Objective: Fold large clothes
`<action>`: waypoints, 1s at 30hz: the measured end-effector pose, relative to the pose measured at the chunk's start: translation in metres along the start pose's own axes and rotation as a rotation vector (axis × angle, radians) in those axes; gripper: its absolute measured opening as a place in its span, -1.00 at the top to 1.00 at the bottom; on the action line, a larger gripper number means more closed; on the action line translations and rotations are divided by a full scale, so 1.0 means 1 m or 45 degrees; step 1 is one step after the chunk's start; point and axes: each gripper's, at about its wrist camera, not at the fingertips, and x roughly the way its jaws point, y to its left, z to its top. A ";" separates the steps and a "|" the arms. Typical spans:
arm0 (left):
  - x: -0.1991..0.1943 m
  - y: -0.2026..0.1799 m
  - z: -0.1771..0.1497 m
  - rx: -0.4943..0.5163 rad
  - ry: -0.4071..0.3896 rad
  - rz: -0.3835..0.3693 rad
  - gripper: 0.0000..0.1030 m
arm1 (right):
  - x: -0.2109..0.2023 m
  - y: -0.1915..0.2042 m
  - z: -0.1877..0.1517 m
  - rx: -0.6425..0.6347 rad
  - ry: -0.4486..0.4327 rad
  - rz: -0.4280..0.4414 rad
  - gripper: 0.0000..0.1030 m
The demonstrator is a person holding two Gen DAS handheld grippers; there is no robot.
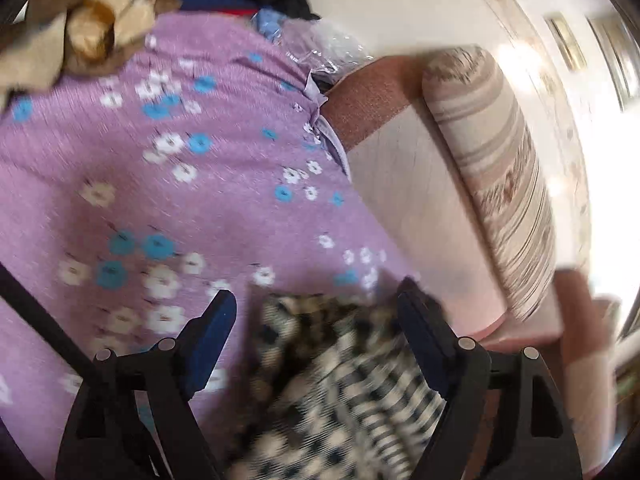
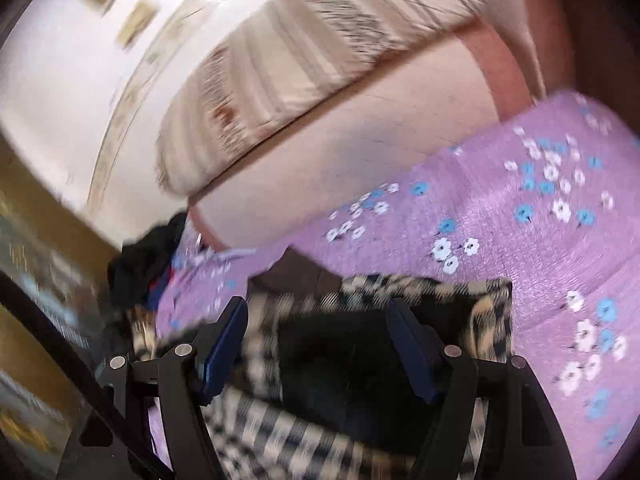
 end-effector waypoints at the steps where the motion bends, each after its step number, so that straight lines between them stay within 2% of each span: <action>1: -0.004 -0.001 -0.005 0.051 0.007 0.023 -0.57 | -0.001 0.007 -0.006 -0.043 0.025 0.000 -0.50; 6: -0.010 -0.001 -0.042 0.311 0.075 0.103 -0.59 | 0.015 0.053 -0.054 -0.304 0.210 0.024 -0.50; 10: 0.000 -0.001 -0.079 0.506 0.172 0.152 -0.59 | 0.055 0.077 -0.076 -0.492 0.310 -0.064 -0.50; 11: 0.001 0.000 -0.086 0.538 0.189 0.150 -0.60 | 0.071 0.081 -0.081 -0.543 0.344 -0.120 -0.50; 15: 0.004 0.000 -0.108 0.669 0.233 0.144 -0.59 | 0.108 0.074 -0.091 -0.597 0.444 -0.222 -0.46; 16: 0.006 0.000 -0.112 0.702 0.255 0.143 -0.50 | 0.110 0.071 -0.091 -0.595 0.455 -0.231 -0.37; 17: 0.008 -0.001 -0.116 0.732 0.285 0.140 0.04 | 0.114 0.068 -0.093 -0.587 0.483 -0.220 0.11; 18: 0.010 -0.001 -0.120 0.758 0.329 0.137 0.35 | 0.116 0.066 -0.094 -0.567 0.522 -0.192 0.79; 19: 0.010 -0.002 -0.123 0.781 0.332 0.179 0.56 | 0.119 0.064 -0.093 -0.546 0.550 -0.171 0.91; 20: 0.005 -0.002 -0.125 0.793 0.313 0.191 0.69 | 0.119 0.064 -0.093 -0.524 0.576 -0.143 0.91; 23: -0.010 0.000 -0.120 0.743 0.311 0.153 0.81 | 0.110 0.081 -0.090 -0.607 0.552 -0.176 0.92; 27: -0.022 0.010 -0.105 0.644 0.315 0.095 0.84 | 0.107 0.118 -0.062 -0.702 0.442 -0.245 0.92; 30: -0.026 0.010 -0.102 0.651 0.301 0.117 0.84 | 0.129 0.150 -0.044 -0.757 0.399 -0.279 0.92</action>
